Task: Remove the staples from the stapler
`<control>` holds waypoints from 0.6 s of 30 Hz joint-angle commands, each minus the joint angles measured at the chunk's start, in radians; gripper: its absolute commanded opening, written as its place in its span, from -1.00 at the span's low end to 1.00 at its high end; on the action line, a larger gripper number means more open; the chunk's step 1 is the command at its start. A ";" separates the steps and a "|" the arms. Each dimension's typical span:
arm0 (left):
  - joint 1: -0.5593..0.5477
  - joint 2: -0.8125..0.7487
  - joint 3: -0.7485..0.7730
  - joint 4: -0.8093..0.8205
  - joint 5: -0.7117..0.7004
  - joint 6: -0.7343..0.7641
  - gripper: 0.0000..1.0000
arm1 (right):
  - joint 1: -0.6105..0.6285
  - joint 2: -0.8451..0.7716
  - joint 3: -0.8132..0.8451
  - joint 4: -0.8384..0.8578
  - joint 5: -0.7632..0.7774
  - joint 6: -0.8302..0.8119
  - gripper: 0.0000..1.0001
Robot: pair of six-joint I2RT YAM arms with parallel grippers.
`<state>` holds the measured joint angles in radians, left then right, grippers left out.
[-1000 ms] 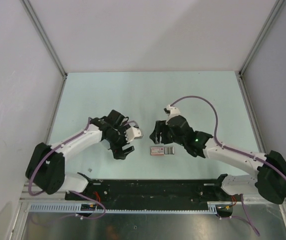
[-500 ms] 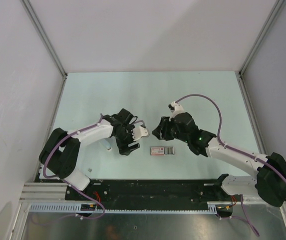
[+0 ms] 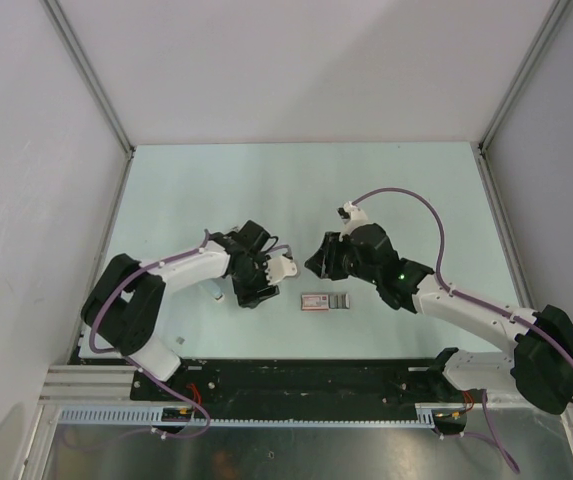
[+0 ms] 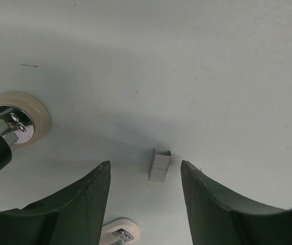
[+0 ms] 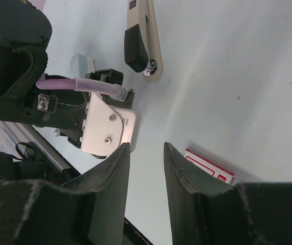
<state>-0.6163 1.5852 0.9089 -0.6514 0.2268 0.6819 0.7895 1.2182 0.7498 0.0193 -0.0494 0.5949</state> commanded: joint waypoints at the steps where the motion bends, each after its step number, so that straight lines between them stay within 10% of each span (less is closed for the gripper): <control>1: -0.014 0.018 -0.006 0.029 -0.016 0.016 0.23 | -0.009 -0.019 -0.004 0.028 -0.010 0.004 -0.27; 18: -0.032 0.049 -0.040 0.069 -0.062 0.009 -0.45 | -0.009 -0.031 -0.004 0.022 -0.011 0.009 -0.44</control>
<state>-0.6422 1.6157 0.9070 -0.6155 0.1928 0.6807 0.7834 1.2182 0.7498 0.0196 -0.0540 0.6022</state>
